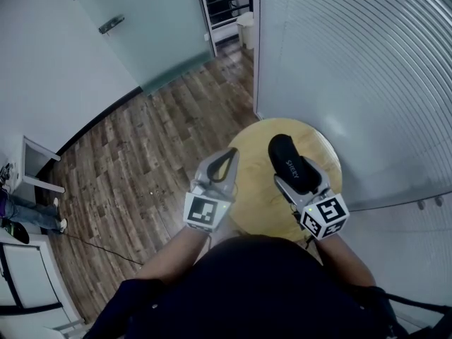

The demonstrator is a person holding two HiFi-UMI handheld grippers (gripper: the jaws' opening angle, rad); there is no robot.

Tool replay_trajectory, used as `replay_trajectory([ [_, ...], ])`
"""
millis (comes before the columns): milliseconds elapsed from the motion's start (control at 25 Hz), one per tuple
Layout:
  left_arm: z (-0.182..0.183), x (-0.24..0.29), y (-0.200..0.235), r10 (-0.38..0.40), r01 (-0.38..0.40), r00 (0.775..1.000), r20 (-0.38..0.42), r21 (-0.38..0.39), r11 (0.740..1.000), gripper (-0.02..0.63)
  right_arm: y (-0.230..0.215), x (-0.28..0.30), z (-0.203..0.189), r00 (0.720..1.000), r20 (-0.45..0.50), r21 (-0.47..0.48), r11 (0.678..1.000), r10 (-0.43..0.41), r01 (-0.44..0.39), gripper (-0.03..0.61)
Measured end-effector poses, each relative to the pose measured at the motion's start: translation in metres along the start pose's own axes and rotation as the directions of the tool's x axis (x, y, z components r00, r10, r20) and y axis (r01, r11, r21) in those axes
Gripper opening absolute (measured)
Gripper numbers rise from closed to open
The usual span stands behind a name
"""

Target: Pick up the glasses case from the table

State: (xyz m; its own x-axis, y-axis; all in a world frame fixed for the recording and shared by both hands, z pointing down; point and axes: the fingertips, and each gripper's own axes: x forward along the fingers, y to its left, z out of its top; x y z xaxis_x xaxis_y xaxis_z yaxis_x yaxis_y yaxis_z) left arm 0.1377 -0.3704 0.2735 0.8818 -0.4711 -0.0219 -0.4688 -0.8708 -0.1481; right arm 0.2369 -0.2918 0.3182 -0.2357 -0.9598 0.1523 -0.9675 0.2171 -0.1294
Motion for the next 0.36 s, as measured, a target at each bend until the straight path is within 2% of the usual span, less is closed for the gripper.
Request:
replay_trajectory([
  [120,-0.0011,-0.0034,-0.0023,-0.010,0.011,1.000,-0.005,0.032,0.999,0.003,0.0018,-0.0028,-0.0019,1.000,0.005,-0.001,1.000,-0.001,0.001,0.351],
  [360,-0.0023,0.0034,0.0004,-0.006,0.006,1.000,-0.004,0.035,0.999,0.003,-0.0062,-0.0016,0.0003,1.000,0.014,-0.002,1.000,0.001,-0.001,0.351],
])
